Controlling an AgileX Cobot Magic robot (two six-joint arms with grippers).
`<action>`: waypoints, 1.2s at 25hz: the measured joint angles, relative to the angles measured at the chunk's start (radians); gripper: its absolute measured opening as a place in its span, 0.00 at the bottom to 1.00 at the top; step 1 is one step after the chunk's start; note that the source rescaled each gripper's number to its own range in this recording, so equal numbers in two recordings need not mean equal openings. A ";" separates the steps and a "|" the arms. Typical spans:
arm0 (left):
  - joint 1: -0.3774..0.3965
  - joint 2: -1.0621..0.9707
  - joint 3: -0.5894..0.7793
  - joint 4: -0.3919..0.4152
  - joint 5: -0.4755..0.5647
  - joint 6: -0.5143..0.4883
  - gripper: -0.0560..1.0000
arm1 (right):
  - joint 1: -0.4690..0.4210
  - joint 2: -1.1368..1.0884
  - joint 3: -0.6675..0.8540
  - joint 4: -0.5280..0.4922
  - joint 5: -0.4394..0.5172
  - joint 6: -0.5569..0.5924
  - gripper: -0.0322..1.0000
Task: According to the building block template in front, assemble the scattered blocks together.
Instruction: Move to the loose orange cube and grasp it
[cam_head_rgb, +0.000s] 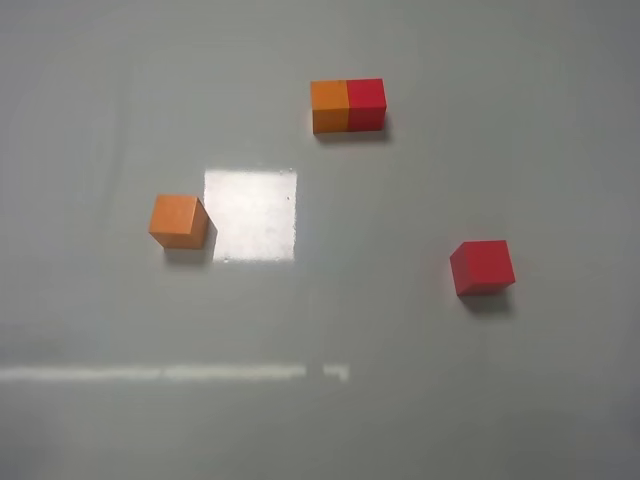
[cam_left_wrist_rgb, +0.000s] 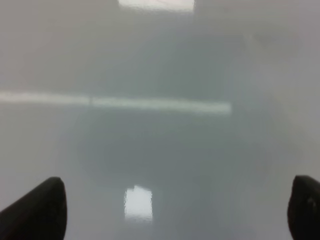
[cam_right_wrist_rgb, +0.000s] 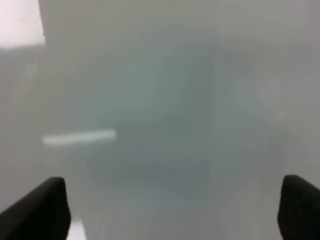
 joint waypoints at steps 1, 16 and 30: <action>0.000 0.000 0.000 0.000 0.000 0.000 0.99 | 0.000 0.000 0.000 0.000 0.000 0.001 1.00; 0.000 0.000 0.000 0.000 0.000 -0.001 0.61 | 0.001 0.010 -0.019 0.037 -0.001 -0.121 0.99; 0.000 0.000 0.000 0.001 0.000 -0.001 0.28 | 0.336 0.710 -0.690 0.116 0.103 -0.581 0.99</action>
